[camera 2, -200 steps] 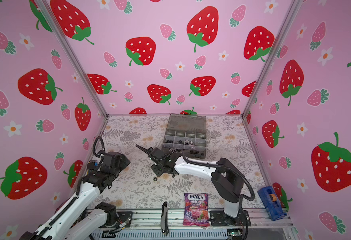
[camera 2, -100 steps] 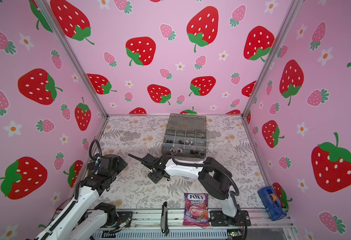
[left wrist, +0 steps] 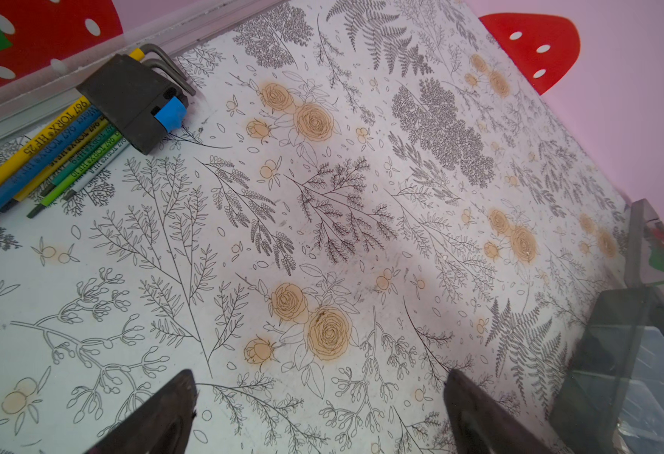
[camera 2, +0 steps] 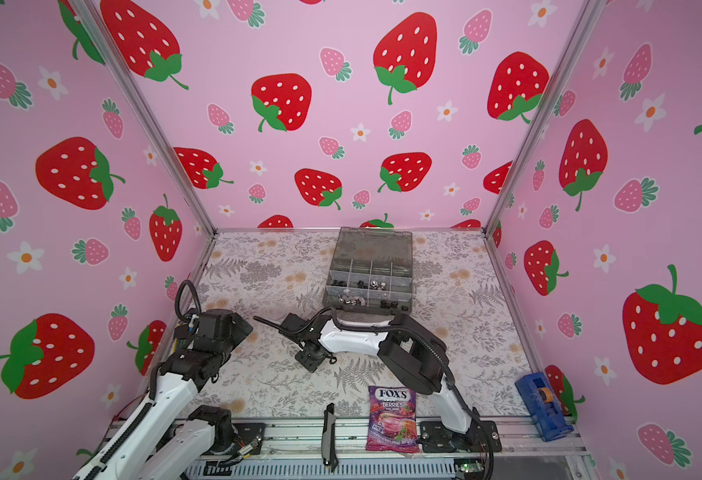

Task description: Sort the screws and nuts into containers

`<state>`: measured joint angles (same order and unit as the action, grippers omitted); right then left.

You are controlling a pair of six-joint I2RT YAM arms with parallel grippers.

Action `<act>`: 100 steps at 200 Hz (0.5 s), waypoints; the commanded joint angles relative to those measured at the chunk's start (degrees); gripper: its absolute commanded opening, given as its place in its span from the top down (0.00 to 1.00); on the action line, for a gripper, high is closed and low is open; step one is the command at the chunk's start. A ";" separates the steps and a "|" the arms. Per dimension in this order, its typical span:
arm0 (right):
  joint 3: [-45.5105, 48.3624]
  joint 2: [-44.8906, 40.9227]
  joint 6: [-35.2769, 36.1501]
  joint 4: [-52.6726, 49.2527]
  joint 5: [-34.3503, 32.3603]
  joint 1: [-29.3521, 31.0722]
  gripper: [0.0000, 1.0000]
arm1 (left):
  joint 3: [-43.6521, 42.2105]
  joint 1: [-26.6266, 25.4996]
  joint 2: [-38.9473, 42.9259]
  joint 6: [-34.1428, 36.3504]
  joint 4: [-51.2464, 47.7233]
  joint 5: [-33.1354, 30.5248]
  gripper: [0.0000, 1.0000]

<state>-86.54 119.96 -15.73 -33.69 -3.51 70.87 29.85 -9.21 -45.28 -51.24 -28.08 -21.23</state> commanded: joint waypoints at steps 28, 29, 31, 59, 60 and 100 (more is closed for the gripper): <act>-1.88 2.64 1.55 -3.39 -1.58 0.41 0.58 | -0.73 0.70 -0.78 -0.04 0.57 0.51 0.01; -1.84 2.64 1.56 -3.44 -1.63 0.41 0.58 | -0.74 0.74 -0.82 0.02 0.57 0.59 0.01; -1.80 2.60 1.57 -3.41 -1.67 0.41 0.58 | -0.75 0.70 -0.85 0.01 0.59 0.58 0.01; -0.96 2.54 1.75 -3.98 -1.95 0.41 0.63 | -1.15 0.78 -0.87 -0.46 0.87 0.88 0.01; -0.93 2.55 1.75 -3.95 -1.94 0.41 0.63 | -1.17 0.78 -0.87 -0.49 0.94 0.86 0.01; 0.00 2.82 1.36 -4.35 -2.30 0.41 0.76 | -1.11 0.95 -1.13 -0.46 1.23 1.08 0.01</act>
<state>-87.68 120.81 -14.83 -34.61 -4.51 70.89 29.45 -8.71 -46.22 -51.27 -26.94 -19.86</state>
